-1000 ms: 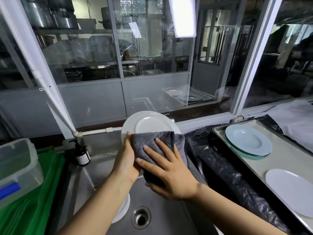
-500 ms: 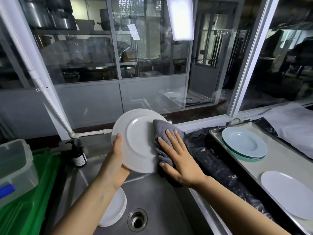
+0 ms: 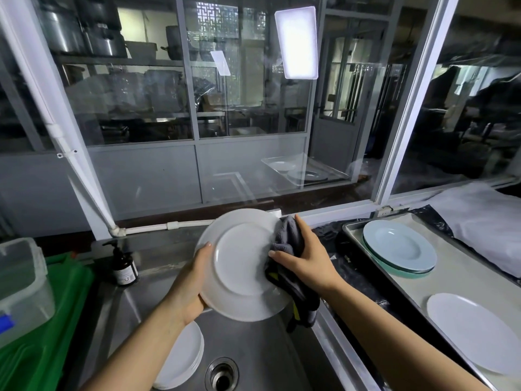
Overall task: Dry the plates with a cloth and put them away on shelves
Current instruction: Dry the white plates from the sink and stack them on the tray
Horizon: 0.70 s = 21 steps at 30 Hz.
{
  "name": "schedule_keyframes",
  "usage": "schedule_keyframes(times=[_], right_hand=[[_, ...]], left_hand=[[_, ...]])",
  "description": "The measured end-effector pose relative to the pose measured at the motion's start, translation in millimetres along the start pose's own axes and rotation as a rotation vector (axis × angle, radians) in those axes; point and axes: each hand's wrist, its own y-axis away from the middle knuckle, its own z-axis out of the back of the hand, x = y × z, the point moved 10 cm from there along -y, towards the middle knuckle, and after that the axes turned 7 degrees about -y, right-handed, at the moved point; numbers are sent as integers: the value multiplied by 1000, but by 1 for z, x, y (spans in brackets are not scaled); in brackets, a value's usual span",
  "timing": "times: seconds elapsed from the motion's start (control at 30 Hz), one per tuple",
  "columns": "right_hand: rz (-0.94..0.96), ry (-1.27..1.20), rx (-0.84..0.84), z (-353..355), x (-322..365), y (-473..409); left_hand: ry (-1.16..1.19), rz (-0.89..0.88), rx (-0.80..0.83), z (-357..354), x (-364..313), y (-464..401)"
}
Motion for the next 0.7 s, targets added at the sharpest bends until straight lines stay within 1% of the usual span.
schedule_keyframes(times=[0.07,0.13,0.2,0.27,0.33,0.4,0.47,0.53,0.57,0.63,0.7], right_hand=[[-24,-50,-27,4,0,3],[-23,-23,-53,8,3,8],[29,86,-68,8,14,13],[111,283,-41,1,28,21],[182,459,21,-12,34,30],[337,621,102,-30,37,44],[505,759,195,-50,36,60],[647,833,237,-60,34,74],[701,847,258,-65,33,80],[754,846,298,-72,30,89],[690,795,313,-68,25,88]], left_hand=[[4,33,-16,3,11,-10],[19,105,-24,2,29,-18],[12,175,-49,0,50,-24],[-6,257,-59,-4,70,-23],[-10,331,15,-14,84,-19],[34,378,119,-26,88,-14],[148,395,254,-44,81,-6],[256,419,361,-57,72,3],[298,431,383,-59,69,7],[310,411,359,-56,65,10],[233,340,297,-48,62,10]])
